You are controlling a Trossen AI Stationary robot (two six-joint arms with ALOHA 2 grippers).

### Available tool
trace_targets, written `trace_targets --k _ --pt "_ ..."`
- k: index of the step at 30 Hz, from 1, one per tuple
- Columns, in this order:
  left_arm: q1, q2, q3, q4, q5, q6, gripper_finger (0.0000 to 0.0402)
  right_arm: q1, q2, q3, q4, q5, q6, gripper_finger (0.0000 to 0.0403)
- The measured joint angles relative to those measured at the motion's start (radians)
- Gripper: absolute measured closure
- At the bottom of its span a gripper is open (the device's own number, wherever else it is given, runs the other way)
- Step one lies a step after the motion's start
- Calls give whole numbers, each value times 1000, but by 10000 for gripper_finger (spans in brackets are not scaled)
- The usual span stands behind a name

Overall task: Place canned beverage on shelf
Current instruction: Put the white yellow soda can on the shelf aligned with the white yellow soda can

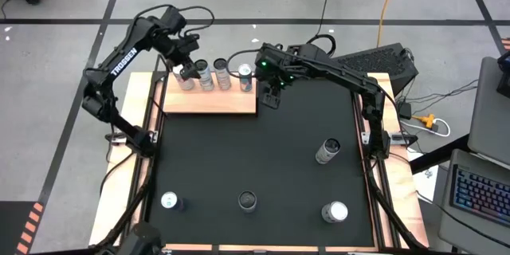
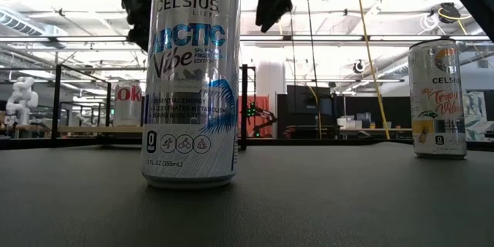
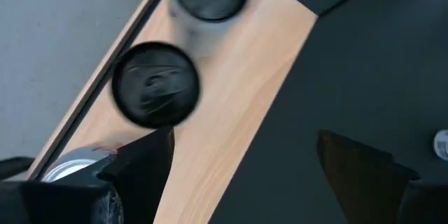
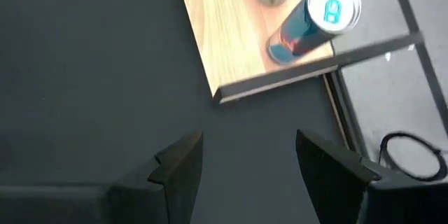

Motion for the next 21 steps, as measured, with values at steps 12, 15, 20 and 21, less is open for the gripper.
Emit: trace_targets --k 12,15,20,21 --pt "-275 -125 0 -10 -11 -2 56 39 0 0 -120 2 148 190" --pt "-357 -165 0 -26 -23 -17 56 47 0 0 -150 1 155 190" --pt "-466 -226 0 -26 -60 -53 56 59 0 0 -176 0 155 190" --pt "-482 -235 0 -25 -61 -53 56 61 0 0 -176 0 156 190"
